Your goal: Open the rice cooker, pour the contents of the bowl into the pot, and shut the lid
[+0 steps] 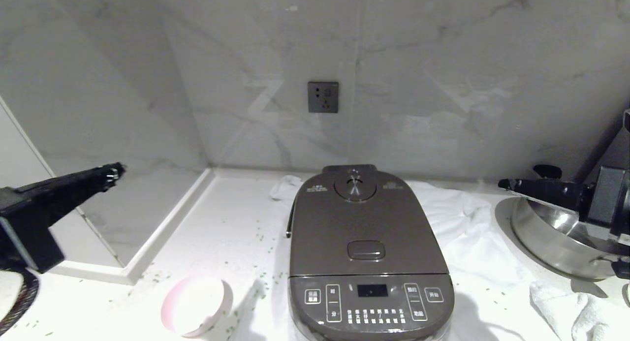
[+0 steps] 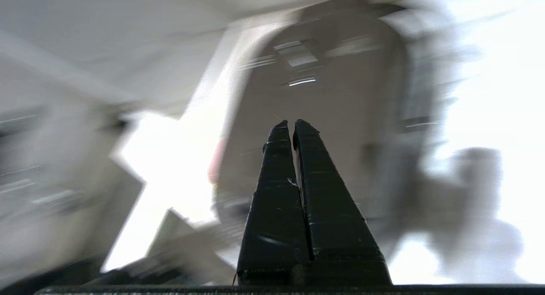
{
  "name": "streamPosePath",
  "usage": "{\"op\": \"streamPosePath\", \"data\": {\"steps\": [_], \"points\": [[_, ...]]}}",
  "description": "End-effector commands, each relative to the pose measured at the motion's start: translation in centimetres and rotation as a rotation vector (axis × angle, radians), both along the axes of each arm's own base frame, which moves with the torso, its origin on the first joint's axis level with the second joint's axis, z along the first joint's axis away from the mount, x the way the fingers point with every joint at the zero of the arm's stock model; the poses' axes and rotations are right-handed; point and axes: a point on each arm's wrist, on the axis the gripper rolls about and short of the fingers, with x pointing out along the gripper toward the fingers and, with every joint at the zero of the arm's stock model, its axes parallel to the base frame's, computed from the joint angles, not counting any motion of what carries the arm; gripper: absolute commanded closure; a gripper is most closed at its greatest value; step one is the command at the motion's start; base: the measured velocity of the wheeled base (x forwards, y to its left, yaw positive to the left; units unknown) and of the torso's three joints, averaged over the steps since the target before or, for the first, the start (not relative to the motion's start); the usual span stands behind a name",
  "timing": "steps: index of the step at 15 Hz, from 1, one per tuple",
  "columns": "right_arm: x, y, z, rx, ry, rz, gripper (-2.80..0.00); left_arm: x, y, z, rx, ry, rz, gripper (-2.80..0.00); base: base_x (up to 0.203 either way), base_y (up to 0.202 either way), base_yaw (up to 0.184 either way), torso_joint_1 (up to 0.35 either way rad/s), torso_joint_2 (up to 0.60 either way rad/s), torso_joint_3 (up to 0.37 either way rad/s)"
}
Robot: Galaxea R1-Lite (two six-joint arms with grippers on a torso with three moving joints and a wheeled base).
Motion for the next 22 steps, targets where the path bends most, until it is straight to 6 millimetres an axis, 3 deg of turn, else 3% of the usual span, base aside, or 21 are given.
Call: {"op": "streamPosePath", "data": {"steps": [1,3,6,9,13,16,19,22], "points": [[-1.1,-0.2,0.1,-0.044,-0.043,-0.075,0.0,-5.8,3.8,-0.2,-0.032,-0.131,0.113,0.0,0.0,0.0,0.0,0.0,0.0,0.0],[-3.0,-0.7,1.0,-0.042,-0.101,-0.091,0.0,-9.4,5.4,-1.5,-0.006,-0.164,0.203,0.0,0.0,0.0,0.0,0.0,0.0,0.0],[-6.7,-1.8,1.7,-0.15,-0.21,-0.165,0.0,-13.0,5.8,-3.5,0.095,-0.183,0.411,0.0,0.0,0.0,0.0,0.0,0.0,0.0],[-9.3,-2.7,1.8,-0.235,-0.276,-0.231,0.0,-13.4,5.9,-4.7,0.135,-0.157,0.573,0.0,0.0,0.0,0.0,0.0,0.0,0.0],[-10.3,-3.0,1.2,-0.249,-0.248,-0.23,0.0,-14.5,5.6,-4.3,0.184,-0.163,0.857,0.0,0.0,0.0,0.0,0.0,0.0,0.0],[-10.7,-3.0,1.3,-0.238,-0.261,-0.223,0.0,-15.2,5.3,-7.6,0.201,-0.202,0.654,0.0,0.0,0.0,0.0,0.0,0.0,0.0],[-10.5,-2.6,0.1,-0.18,-0.145,-0.117,0.0,-14.1,4.9,-13.4,0.232,-0.121,0.457,0.0,0.0,0.0,0.0,0.0,0.0,0.0],[-8.4,-1.8,-0.8,-0.091,0.014,-0.026,0.0,-12.6,4.7,-17.6,0.215,0.013,0.352,0.0,0.0,0.0,0.0,0.0,0.0,0.0]]}}
